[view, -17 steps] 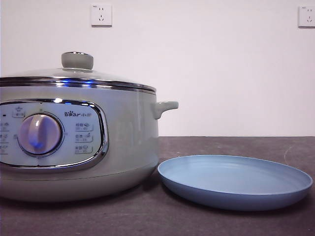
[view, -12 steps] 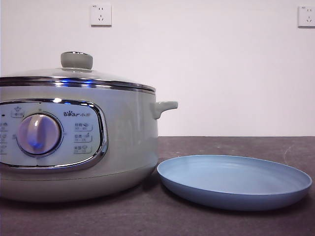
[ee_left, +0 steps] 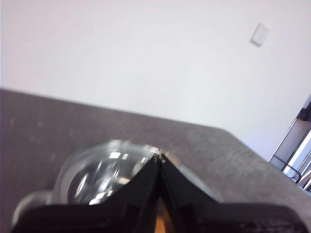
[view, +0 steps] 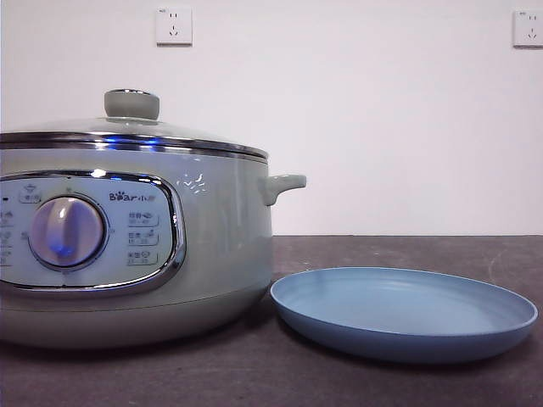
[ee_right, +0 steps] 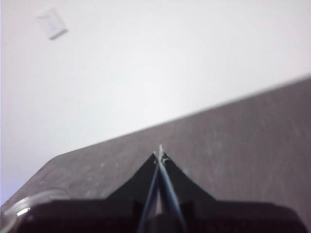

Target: Take the potato out from the steamer,put the potato on the plate,close the lid

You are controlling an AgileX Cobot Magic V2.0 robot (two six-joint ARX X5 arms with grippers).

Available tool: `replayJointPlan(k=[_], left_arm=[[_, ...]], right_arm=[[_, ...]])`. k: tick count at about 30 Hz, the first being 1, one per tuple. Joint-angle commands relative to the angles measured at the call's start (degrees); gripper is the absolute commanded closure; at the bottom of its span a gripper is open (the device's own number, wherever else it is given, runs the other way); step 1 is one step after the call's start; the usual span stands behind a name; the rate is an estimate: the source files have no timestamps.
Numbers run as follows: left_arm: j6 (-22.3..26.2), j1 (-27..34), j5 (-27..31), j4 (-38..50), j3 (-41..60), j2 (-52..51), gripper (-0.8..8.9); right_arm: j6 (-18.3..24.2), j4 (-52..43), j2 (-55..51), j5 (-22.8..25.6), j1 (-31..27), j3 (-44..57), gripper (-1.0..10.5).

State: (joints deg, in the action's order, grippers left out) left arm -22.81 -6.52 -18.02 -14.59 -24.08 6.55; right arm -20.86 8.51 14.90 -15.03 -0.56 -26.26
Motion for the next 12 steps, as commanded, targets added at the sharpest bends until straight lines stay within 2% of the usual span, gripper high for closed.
replayJointPlan(k=[1, 4, 6, 12], left_arm=[[2.03, -0.35, -0.02, -0.59, -5.31, 3.37, 8.20], [2.08, -0.68, -0.02, -0.96, -10.27, 7.13, 8.20], [2.47, -0.85, -0.04, -0.98, -13.75, 10.08, 8.20], [10.95, -1.29, -0.13, -7.82, -25.99, 20.96, 8.20]], right_arm=[[5.75, -0.44, 4.83, -0.11, 1.40, -7.34, 9.6], [8.74, 0.31, 10.29, -0.59, 2.32, -14.95, 9.6], [10.86, 1.95, 14.53, -3.19, 3.06, -20.63, 9.6], [15.21, 12.13, 25.59, -11.08, 5.92, -36.00, 9.6]])
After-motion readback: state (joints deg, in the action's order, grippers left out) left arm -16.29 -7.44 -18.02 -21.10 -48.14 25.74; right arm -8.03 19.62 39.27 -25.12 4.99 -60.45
